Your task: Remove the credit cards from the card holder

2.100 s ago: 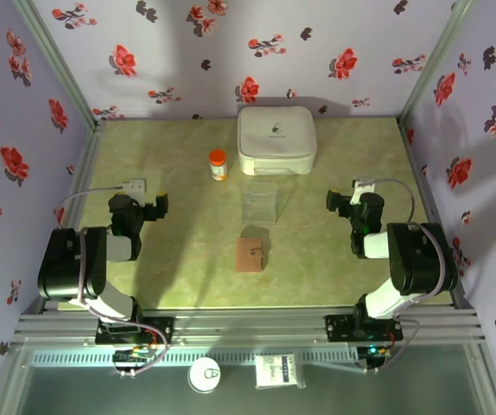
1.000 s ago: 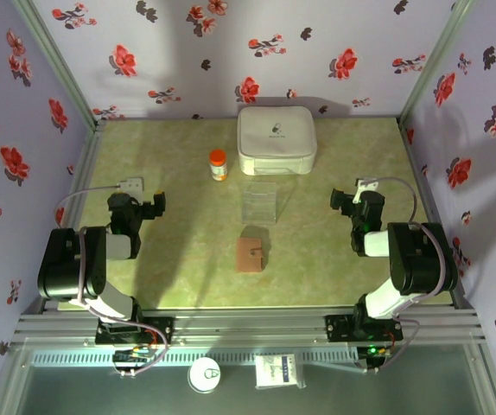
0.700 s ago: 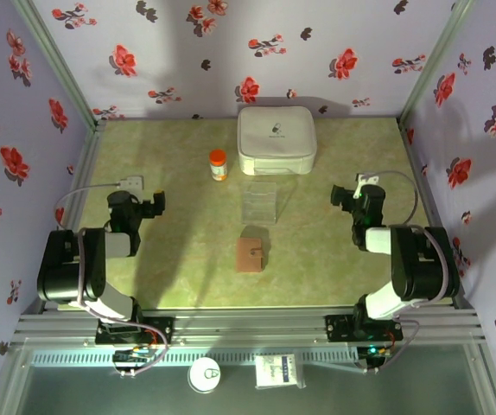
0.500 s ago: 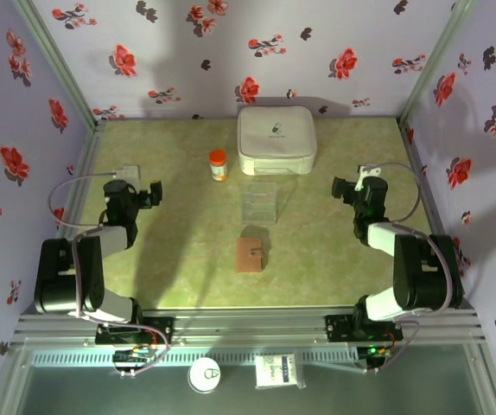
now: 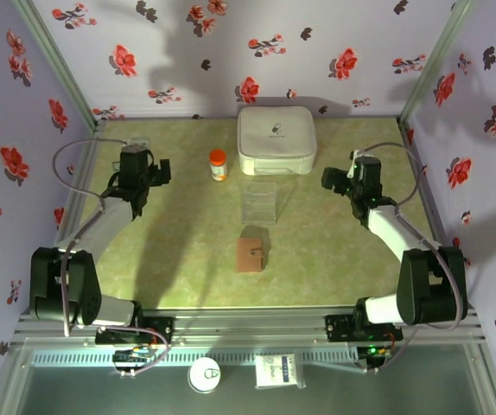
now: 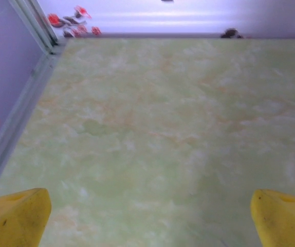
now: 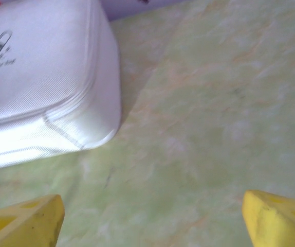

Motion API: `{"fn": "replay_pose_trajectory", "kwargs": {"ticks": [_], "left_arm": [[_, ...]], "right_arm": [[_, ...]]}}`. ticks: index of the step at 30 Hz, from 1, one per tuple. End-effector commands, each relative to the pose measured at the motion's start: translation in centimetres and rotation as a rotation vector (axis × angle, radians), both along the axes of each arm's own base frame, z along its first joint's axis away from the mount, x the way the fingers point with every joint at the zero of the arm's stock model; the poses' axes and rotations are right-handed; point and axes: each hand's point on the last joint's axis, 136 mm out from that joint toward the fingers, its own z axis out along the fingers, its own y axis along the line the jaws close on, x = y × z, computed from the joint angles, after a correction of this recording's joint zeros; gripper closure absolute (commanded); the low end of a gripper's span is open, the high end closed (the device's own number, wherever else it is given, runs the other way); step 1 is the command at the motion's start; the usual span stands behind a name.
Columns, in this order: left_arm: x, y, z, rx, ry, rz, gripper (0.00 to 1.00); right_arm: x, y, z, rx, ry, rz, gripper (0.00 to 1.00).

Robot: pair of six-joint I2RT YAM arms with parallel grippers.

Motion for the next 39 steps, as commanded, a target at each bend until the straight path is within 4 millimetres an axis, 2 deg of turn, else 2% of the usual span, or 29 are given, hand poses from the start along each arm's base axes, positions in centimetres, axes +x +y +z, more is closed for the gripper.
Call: {"fn": "replay_pose_trajectory", "kwargs": {"ticks": [1, 5, 12, 15, 21, 24, 30, 39], "left_arm": [[-2.8, -1.4, -1.5, -0.064, 0.168, 0.046, 0.0], [-4.1, -5.3, -2.0, -0.195, 0.245, -0.013, 0.0], [-6.2, -12.7, -3.2, -0.411, 0.346, -0.163, 0.0], [-7.4, -16.0, -3.5, -0.463, 0.36, -0.237, 0.0], [-10.1, -20.4, -4.9, -0.568, 0.382, -0.323, 0.01], [-11.0, -21.5, -5.7, -0.626, 0.401, -0.34, 0.03], [-12.9, -21.9, -6.4, -0.699, 0.46, -0.356, 0.1], [-16.3, -21.7, -8.2, -0.778, 0.564, -0.335, 0.22]], "right_arm": [[-2.5, 2.8, -0.9, 0.12, 0.134, 0.04, 0.13], [-4.3, 5.3, -1.5, 0.185, 0.193, 0.089, 0.14], [-7.6, 10.2, -3.8, 0.278, 0.312, 0.174, 0.18], [-9.0, 11.4, -4.7, 0.282, 0.343, 0.187, 0.18], [-10.8, 13.8, -5.3, 0.318, 0.37, 0.219, 0.19], [-11.4, 15.5, -5.6, 0.364, 0.386, 0.258, 0.23], [-13.1, 18.6, -5.9, 0.416, 0.442, 0.316, 0.27], [-15.9, 20.4, -7.2, 0.447, 0.544, 0.31, 0.32]]}}
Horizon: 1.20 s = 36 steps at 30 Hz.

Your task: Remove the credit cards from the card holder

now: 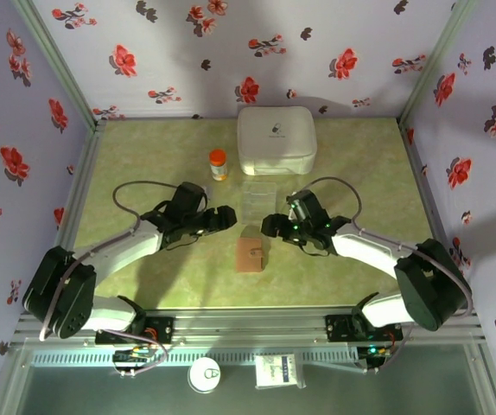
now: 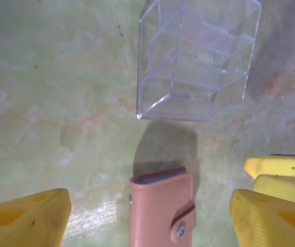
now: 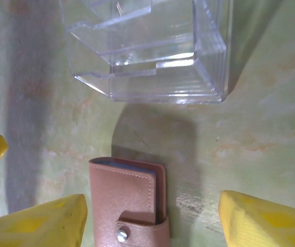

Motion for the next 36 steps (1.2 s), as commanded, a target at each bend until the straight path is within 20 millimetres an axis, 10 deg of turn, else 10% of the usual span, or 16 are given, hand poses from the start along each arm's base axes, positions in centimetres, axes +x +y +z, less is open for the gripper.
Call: {"fn": "replay_pose_trajectory", "kwargs": {"ticks": [1, 19, 36], "left_arm": [[-1.6, -1.1, 0.0, -0.064, 0.055, -0.027, 0.24], [-3.3, -3.0, -2.0, -0.099, 0.148, -0.045, 0.48], [-4.2, -2.2, -1.4, -0.215, 0.19, -0.001, 0.77]], "right_arm": [[-1.3, 0.9, -0.8, 0.029, 0.07, -0.007, 0.33], [-3.8, -0.4, 0.0, -0.537, -0.032, 0.433, 0.57], [-4.2, 3.1, -1.0, -0.472, 0.176, 0.095, 0.61]]}}
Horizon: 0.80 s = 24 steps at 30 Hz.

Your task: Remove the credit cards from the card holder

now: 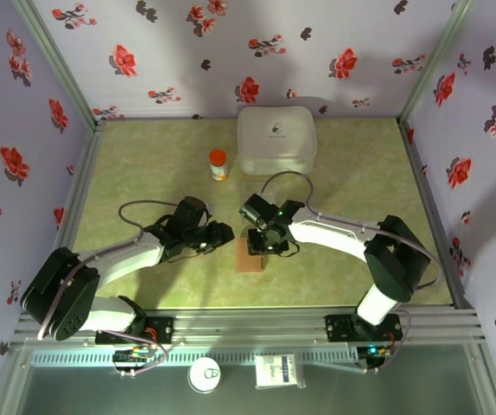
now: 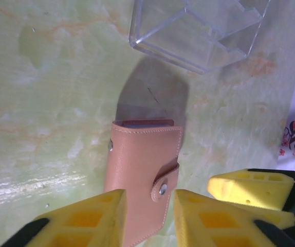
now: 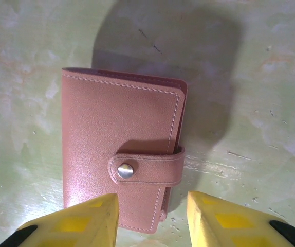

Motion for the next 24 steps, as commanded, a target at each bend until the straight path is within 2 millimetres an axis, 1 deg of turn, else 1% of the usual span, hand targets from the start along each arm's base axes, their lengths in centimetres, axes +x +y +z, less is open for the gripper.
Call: {"fn": "replay_pose_trajectory", "kwargs": {"ticks": [1, 6, 7, 10, 16, 24], "left_arm": [[-0.4, -0.4, 0.7, -0.054, 0.01, -0.017, 0.81], [-0.9, -0.4, 0.1, -0.079, 0.026, -0.021, 0.9], [-1.0, -0.5, -0.1, -0.087, 0.034, -0.023, 0.93], [-1.2, -0.7, -0.4, -0.097, 0.046, -0.032, 1.0], [-1.3, -0.3, -1.4, -0.098, 0.07, -0.009, 1.0], [-1.6, -0.2, -1.9, -0.119, 0.083, 0.0, 1.0]], "right_arm": [[0.8, -0.3, 0.2, -0.032, -0.004, -0.109, 0.63], [0.7, 0.2, -0.5, -0.029, 0.02, -0.144, 0.66], [0.8, 0.4, -0.7, -0.033, 0.024, -0.148, 0.68], [0.7, 0.7, -1.0, -0.051, 0.036, -0.157, 0.7], [0.4, 1.5, -1.9, -0.086, 0.058, -0.152, 0.71], [0.1, 1.3, -2.4, -0.163, 0.07, -0.143, 0.7]]}}
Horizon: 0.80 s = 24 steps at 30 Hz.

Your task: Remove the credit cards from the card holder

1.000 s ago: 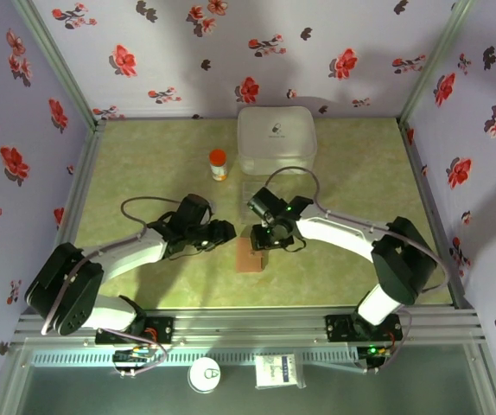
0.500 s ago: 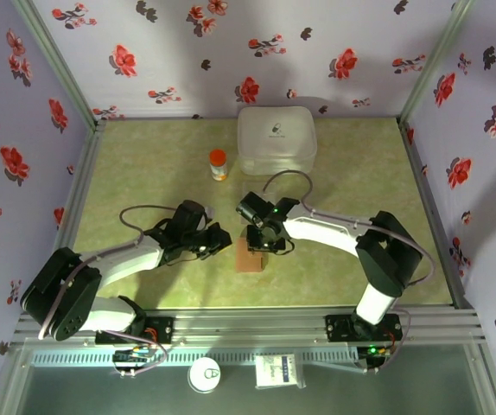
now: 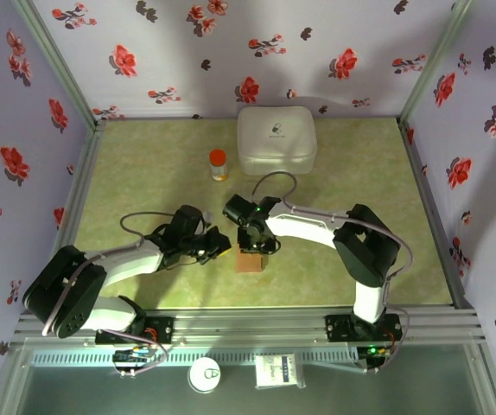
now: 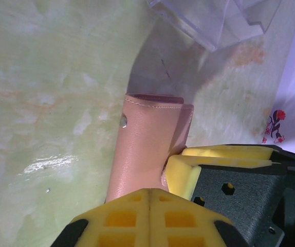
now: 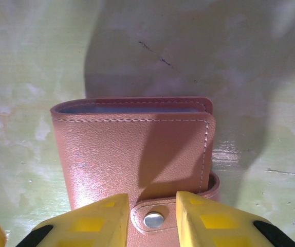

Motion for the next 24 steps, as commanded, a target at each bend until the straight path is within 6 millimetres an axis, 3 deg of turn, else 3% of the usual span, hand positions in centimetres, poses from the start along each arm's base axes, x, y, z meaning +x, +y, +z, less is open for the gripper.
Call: {"fn": "replay_pose_trajectory", "kwargs": {"ticks": [1, 8, 17, 24], "left_arm": [[0.0, -0.1, 0.0, -0.029, 0.01, 0.005, 1.0], [0.0, 0.2, -0.1, -0.034, 0.013, 0.02, 1.0], [0.1, 0.4, -0.2, -0.028, 0.018, 0.022, 1.0], [0.2, 0.4, -0.1, -0.013, 0.017, 0.011, 1.0]], "right_arm": [[-0.4, -0.9, 0.0, -0.076, 0.005, -0.016, 0.69], [-0.7, 0.1, -0.4, -0.055, 0.029, -0.003, 0.7], [-1.0, 0.0, -0.8, -0.075, 0.05, -0.002, 0.68], [-1.1, 0.3, 0.2, -0.073, 0.042, 0.01, 0.69]]}}
